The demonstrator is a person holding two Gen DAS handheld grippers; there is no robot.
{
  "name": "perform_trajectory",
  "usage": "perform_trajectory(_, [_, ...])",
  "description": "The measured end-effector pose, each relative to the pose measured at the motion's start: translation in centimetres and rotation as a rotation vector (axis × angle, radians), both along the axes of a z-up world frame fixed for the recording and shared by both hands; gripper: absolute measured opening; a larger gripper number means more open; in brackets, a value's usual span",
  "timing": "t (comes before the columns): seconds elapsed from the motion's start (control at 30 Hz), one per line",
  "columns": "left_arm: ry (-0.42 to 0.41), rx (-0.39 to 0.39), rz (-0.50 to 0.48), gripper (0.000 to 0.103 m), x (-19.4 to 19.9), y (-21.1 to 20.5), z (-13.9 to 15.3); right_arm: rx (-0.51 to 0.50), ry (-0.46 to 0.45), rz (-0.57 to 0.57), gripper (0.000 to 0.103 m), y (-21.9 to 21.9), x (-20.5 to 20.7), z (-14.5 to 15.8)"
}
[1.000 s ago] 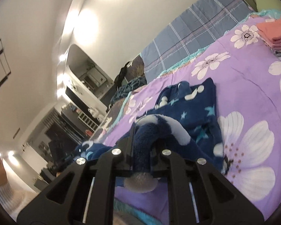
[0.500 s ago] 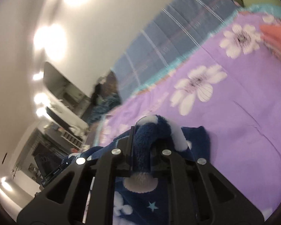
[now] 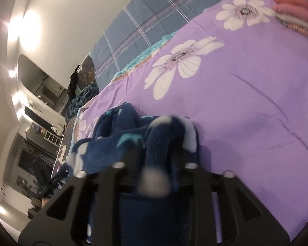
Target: Fold small clothes
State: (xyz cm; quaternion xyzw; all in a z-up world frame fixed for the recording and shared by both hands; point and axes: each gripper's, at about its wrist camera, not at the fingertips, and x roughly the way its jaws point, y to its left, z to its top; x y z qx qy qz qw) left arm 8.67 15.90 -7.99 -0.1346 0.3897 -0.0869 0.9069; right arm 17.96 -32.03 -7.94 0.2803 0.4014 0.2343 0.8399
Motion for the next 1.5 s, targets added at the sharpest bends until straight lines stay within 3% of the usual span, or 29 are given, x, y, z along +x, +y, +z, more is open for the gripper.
perform_trajectory(0.13, [0.007, -0.027, -0.053, 0.029, -1.8, -0.5, 1.0, -0.034, -0.038, 0.035, 0.043, 0.0, -1.2, 1.5])
perform_trajectory(0.23, [0.015, -0.038, -0.066, 0.029, -2.7, -0.6, 1.3, -0.065, -0.045, 0.054, 0.034, 0.2, -1.4, 1.9])
perform_trajectory(0.4, [0.03, -0.112, -0.056, 0.03, -3.3, 0.0, 1.0, -0.035, -0.007, 0.043, 0.034, 0.3, -0.6, 1.5])
perform_trajectory(0.47, [0.054, -0.145, -0.083, 0.03, -3.1, -0.1, 0.6, -0.036, 0.0, 0.052, 0.034, 0.6, -0.5, 1.3])
perform_trajectory(0.57, [0.066, -0.284, -0.188, 0.029, -2.1, -0.1, 0.8, -0.016, 0.012, 0.086, 0.034, 1.3, 0.0, 1.3])
perform_trajectory(0.67, [-0.029, -0.347, -0.118, 0.03, 0.3, 1.7, 2.8, 0.062, 0.005, 0.071, 0.034, 1.3, 1.6, 1.9])
perform_trajectory(0.7, [-0.067, -0.361, -0.026, 0.034, 1.6, 3.2, 3.3, 0.093, 0.001, 0.029, 0.034, 0.9, 2.4, 2.1])
perform_trajectory(0.8, [-0.093, -0.314, 0.127, 0.04, 3.7, 5.3, 3.3, 0.131, 0.015, -0.076, 0.041, -0.5, 4.1, 2.4])
perform_trajectory(0.87, [-0.082, -0.259, 0.169, 0.054, 4.1, 5.6, 3.2, 0.112, 0.014, -0.102, 0.046, -1.3, 4.3, 2.7])
perform_trajectory(1.0, [-0.042, -0.198, 0.13, 0.075, 3.9, 5.6, 1.9, 0.019, -0.013, -0.088, 0.061, -2.3, 3.9, 2.9])
perform_trajectory(1.07, [0.025, -0.176, 0.118, 0.082, 4.6, 5.5, 0.3, 0.008, 0.014, -0.071, 0.068, -2.7, 4.5, 2.2])
perform_trajectory(1.23, [0.176, -0.211, 0.106, 0.082, 7.5, 5.6, -3.4, 0.04, 0.109, -0.013, 0.073, -2.0, 7.5, -0.7])
perform_trajectory(1.27, [0.185, -0.229, 0.1, 0.078, 7.9, 5.5, -3.8, 0.043, 0.123, 0.011, 0.073, -1.6, 8.0, -1.2])
perform_trajectory(1.33, [0.165, -0.29, 0.049, 0.03, 8.4, 5.1, -3.8, 0.053, 0.163, 0.069, 0.069, -0.4, 8.9, -2.1])
perform_trajectory(1.37, [0.141, -0.295, 0.03, 0.012, 8.2, 4.9, -3.2, 0.044, 0.166, 0.07, 0.034, 0.1, 9.1, -2.2])
perform_trajectory(1.4, [0.116, -0.275, 0.034, 0.012, 7.8, 4.6, -2.5, 0.022, 0.148, 0.072, 0.012, 0.5, 9.1, -1.8])
perform_trajectory(1.5, [0.029, -0.202, 0.021, 0.012, 5.5, 4.2, 0.2, 0.115, 0.049, 0.059, 0.013, -0.4, 7.9, 0.5])
